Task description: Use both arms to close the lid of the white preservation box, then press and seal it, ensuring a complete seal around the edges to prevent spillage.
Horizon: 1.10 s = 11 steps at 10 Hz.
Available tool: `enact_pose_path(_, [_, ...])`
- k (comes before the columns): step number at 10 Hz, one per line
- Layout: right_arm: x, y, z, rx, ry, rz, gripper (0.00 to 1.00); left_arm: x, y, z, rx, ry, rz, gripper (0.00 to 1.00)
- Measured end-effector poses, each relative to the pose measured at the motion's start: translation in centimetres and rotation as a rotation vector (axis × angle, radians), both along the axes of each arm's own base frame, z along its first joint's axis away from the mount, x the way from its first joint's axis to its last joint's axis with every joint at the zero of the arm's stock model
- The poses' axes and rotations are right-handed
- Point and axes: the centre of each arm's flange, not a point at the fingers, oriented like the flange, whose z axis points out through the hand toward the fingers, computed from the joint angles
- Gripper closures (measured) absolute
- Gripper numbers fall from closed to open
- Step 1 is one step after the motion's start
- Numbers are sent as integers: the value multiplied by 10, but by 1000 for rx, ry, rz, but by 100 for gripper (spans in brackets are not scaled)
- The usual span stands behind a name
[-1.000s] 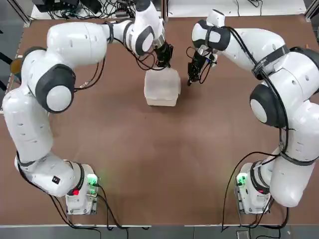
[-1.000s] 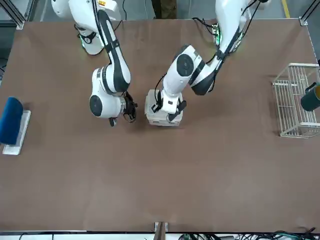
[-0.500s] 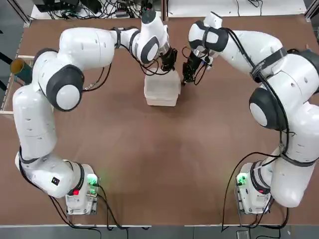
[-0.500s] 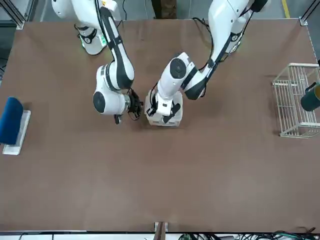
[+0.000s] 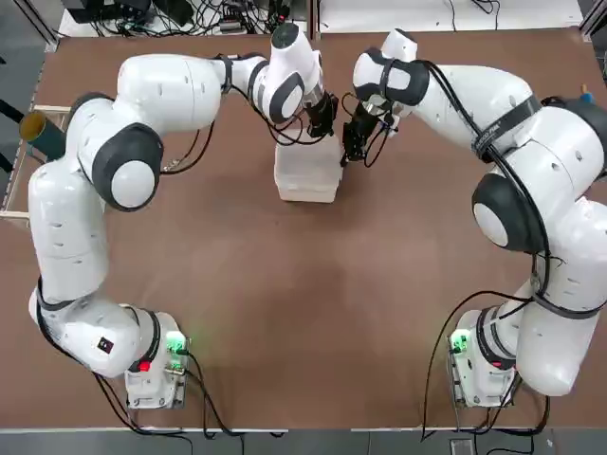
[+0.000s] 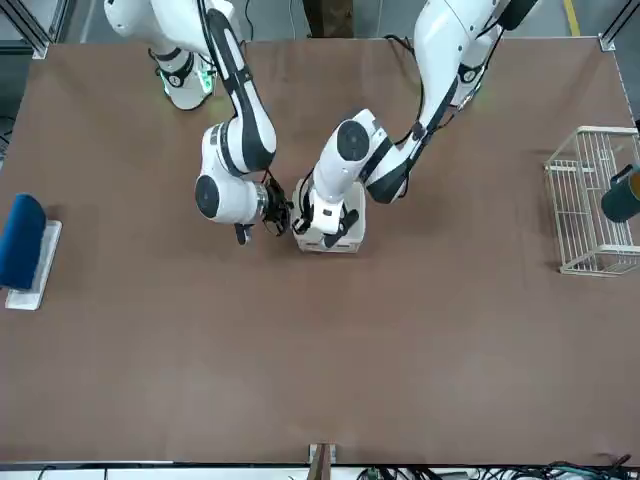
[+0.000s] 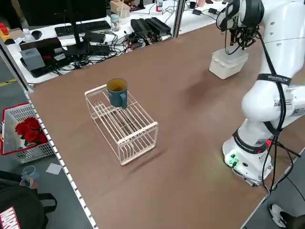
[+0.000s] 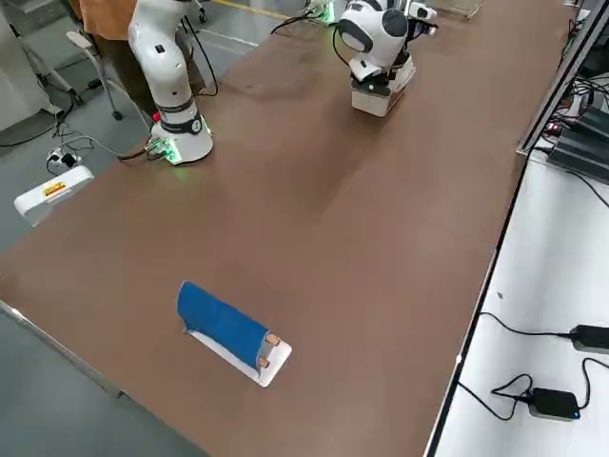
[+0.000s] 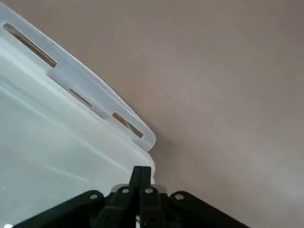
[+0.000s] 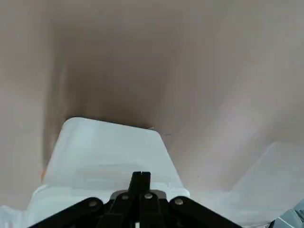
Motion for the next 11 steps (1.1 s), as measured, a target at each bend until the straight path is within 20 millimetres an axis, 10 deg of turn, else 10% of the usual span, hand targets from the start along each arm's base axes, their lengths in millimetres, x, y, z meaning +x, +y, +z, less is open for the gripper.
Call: enact_pose_path(11, [-7,-5,-12,19,10,-3,98,2,2,0,2,-2,3,99])
